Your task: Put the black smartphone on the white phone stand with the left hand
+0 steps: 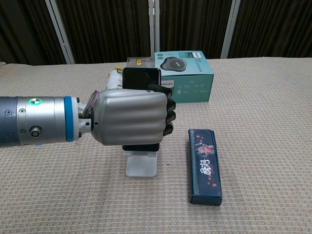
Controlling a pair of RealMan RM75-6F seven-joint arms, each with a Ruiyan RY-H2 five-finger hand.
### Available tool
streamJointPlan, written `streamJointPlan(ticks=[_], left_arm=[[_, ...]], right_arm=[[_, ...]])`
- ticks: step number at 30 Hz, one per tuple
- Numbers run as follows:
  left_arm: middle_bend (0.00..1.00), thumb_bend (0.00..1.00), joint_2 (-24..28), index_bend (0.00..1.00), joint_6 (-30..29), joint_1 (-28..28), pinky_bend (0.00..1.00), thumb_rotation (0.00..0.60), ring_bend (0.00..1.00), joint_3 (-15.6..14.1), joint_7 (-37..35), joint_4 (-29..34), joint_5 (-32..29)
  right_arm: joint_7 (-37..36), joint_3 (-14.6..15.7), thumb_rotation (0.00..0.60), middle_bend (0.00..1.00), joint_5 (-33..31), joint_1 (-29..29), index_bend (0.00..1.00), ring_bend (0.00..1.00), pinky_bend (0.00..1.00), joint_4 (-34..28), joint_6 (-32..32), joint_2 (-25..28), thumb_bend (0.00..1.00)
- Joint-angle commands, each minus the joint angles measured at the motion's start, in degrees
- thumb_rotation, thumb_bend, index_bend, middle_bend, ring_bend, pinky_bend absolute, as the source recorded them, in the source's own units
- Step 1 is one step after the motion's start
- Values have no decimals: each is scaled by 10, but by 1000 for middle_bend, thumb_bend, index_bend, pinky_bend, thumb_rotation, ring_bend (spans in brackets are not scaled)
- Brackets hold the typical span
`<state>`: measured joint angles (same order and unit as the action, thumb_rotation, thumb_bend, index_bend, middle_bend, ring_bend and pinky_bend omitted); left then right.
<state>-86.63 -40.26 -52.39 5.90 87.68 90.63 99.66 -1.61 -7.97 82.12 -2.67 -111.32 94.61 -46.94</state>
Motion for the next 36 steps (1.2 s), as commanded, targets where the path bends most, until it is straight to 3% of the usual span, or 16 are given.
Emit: streamJointPlan(ticks=[1, 14, 18, 21, 24, 28, 36], left_arm=[[460, 0, -1, 591, 0, -1, 446, 600, 522, -2, 1, -1, 1], [448, 0, -5, 574, -6, 0, 436, 600, 515, -14, 6, -7, 6], [327, 0, -2, 454, -7, 2, 399, 600, 396, -15, 10, -6, 4], [128, 0, -2, 248, -6, 3, 369, 600, 247, -16, 12, -5, 2], [21, 0, -2, 131, -6, 3, 327, 600, 166, -18, 17, -4, 4], [0, 0, -2, 70, -10, 4, 276, 600, 104, -19, 13, -1, 5], [0, 0, 18, 53, -30, 9, 210, 600, 27, -22, -1, 14, 16]], right_arm=[[-1, 0, 600, 0, 0, 0, 0, 0, 0, 0, 1, 0, 0], [-11, 0, 600, 0, 1, -3, 0, 0, 0, 2, 3, 4, 0], [-11, 0, 600, 0, 2, -4, 0, 0, 0, 1, 4, 4, 0], [-11, 1, 600, 0, 3, -4, 0, 0, 0, 1, 4, 4, 0], [-11, 1, 600, 0, 4, -4, 0, 0, 0, 1, 4, 4, 0], [-6, 1, 600, 0, 3, -4, 0, 0, 0, 1, 4, 4, 0], [-1, 2, 600, 0, 6, -4, 0, 0, 0, -1, 5, 4, 0]])
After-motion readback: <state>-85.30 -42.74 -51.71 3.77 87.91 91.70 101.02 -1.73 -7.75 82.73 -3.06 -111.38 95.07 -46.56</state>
